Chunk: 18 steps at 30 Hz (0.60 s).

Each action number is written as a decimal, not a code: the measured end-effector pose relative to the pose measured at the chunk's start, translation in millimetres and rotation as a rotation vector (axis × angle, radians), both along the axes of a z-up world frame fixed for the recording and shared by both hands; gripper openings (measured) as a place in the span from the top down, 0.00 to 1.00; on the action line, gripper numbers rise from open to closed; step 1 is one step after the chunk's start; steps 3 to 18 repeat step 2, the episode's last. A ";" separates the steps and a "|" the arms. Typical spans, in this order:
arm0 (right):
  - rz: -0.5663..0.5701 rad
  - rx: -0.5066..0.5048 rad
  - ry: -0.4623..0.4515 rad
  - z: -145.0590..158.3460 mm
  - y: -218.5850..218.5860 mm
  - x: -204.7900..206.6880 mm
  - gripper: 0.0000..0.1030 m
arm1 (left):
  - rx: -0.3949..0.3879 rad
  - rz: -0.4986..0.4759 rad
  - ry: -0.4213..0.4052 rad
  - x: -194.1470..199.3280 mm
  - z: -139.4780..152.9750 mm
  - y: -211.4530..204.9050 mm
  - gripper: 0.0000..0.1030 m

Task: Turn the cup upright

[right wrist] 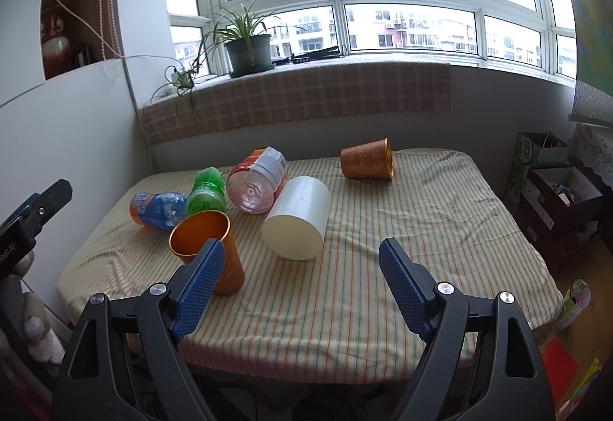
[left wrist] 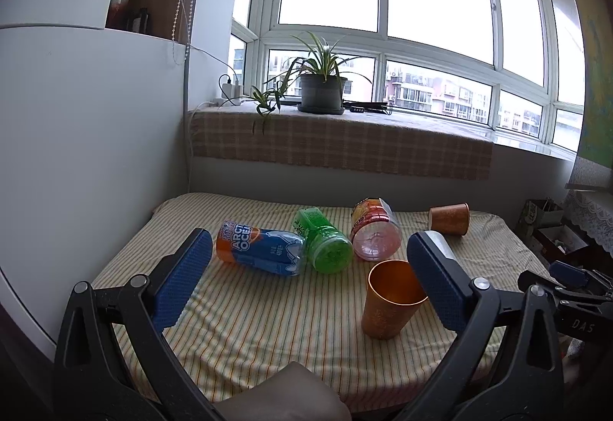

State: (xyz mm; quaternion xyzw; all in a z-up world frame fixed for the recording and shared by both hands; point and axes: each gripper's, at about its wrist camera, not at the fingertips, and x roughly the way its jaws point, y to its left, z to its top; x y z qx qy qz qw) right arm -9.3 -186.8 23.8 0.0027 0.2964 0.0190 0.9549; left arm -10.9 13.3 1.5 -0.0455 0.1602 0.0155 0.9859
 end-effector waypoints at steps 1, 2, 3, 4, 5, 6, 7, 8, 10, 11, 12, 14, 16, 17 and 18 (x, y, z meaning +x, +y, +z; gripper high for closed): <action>0.000 0.001 0.001 -0.6 -0.2 0.3 0.20 | 0.002 0.000 0.000 0.4 0.1 -0.6 0.00; 0.000 0.002 0.003 -1.1 -0.5 0.8 0.20 | 0.004 -0.001 0.001 0.6 -0.2 -1.0 0.00; 0.000 0.002 0.003 -1.1 -0.5 0.8 0.20 | 0.004 -0.001 0.001 0.6 -0.2 -1.0 0.00; 0.000 0.002 0.003 -1.1 -0.5 0.8 0.20 | 0.004 -0.001 0.001 0.6 -0.2 -1.0 0.00; 0.000 0.002 0.003 -1.1 -0.5 0.8 0.20 | 0.004 -0.001 0.001 0.6 -0.2 -1.0 0.00; 0.000 0.002 0.003 -1.1 -0.5 0.8 0.20 | 0.004 -0.001 0.001 0.6 -0.2 -1.0 0.00; 0.000 0.002 0.003 -1.1 -0.5 0.8 0.20 | 0.004 -0.001 0.001 0.6 -0.2 -1.0 0.00; 0.000 0.002 0.003 -1.1 -0.5 0.8 0.20 | 0.004 -0.001 0.001 0.6 -0.2 -1.0 0.00; 0.000 0.002 0.003 -1.1 -0.5 0.8 0.20 | 0.004 -0.001 0.001 0.6 -0.2 -1.0 0.00; 0.000 0.002 0.003 -1.1 -0.5 0.8 0.20 | 0.004 -0.001 0.001 0.6 -0.2 -1.0 0.00; 0.000 0.002 0.003 -1.1 -0.5 0.8 0.20 | 0.004 -0.001 0.001 0.6 -0.2 -1.0 0.00; 0.000 0.002 0.003 -1.1 -0.5 0.8 0.20 | 0.004 -0.001 0.001 0.6 -0.2 -1.0 0.00; 0.000 0.002 0.003 -1.1 -0.5 0.8 0.20 | 0.004 -0.001 0.001 0.6 -0.2 -1.0 0.00; 0.000 0.002 0.003 -1.1 -0.5 0.8 0.20 | 0.004 -0.001 0.001 0.6 -0.2 -1.0 0.00; 0.000 0.002 0.003 -1.1 -0.5 0.8 0.20 | 0.004 -0.001 0.001 0.6 -0.2 -1.0 0.00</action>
